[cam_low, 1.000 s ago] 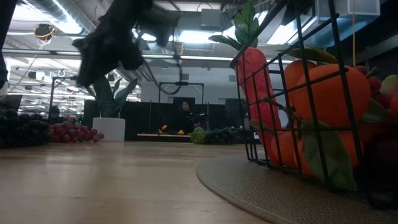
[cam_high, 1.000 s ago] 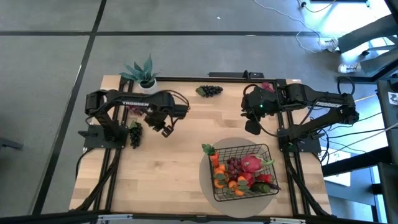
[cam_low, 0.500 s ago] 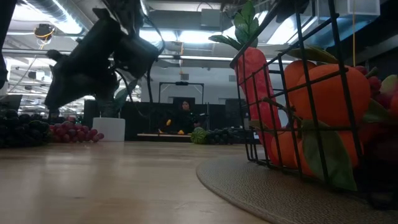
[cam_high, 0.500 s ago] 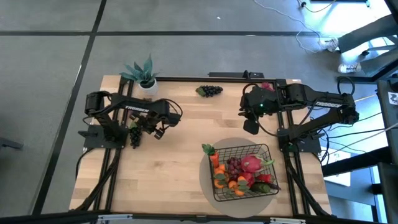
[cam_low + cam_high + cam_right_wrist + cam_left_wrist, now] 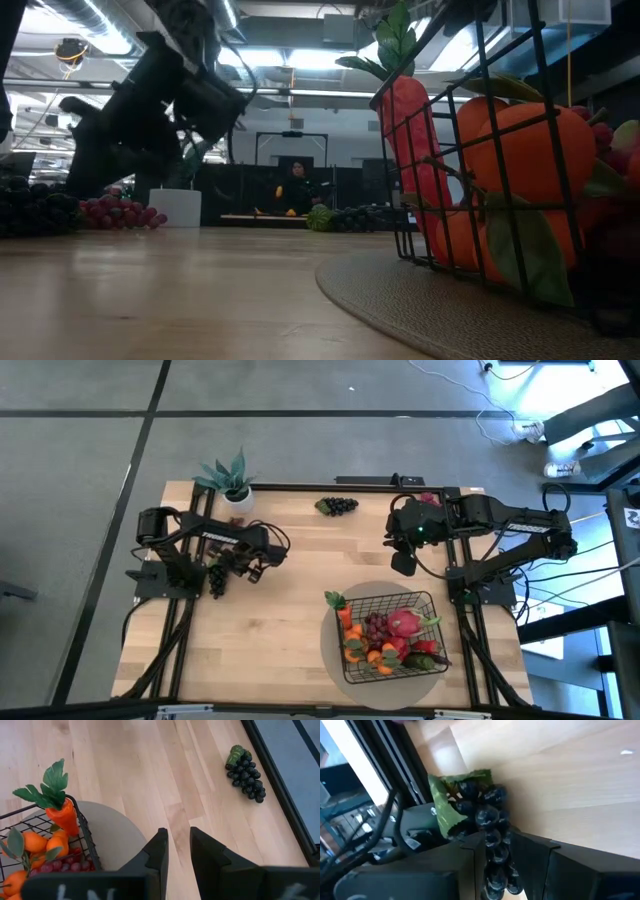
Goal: Build produce basket
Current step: Put the middle left black grapes into the wire basket
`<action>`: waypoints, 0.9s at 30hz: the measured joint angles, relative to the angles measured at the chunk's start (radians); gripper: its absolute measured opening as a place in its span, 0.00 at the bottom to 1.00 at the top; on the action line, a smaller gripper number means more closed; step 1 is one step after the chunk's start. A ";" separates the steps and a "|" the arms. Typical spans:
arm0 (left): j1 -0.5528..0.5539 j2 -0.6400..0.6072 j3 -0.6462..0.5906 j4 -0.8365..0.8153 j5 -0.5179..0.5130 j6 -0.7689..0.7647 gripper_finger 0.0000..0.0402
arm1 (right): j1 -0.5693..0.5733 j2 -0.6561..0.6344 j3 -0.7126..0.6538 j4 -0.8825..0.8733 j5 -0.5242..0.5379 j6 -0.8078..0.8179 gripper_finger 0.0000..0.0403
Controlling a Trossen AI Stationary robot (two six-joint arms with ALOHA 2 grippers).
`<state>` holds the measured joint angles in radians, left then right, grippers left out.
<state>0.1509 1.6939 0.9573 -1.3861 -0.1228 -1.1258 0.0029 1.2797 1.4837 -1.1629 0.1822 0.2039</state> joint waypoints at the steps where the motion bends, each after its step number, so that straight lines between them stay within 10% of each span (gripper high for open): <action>1: 0.000 0.000 -0.009 0.007 0.004 -0.008 0.21 | 0.000 0.000 0.000 0.000 0.000 0.000 0.17; 27: -0.007 0.000 -0.055 0.043 -0.008 -0.051 0.21 | 0.000 0.000 0.000 0.001 0.000 0.003 0.17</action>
<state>0.1436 1.6936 0.9024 -1.3434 -0.1307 -1.1768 0.0029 1.2800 1.4837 -1.1618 0.1825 0.2070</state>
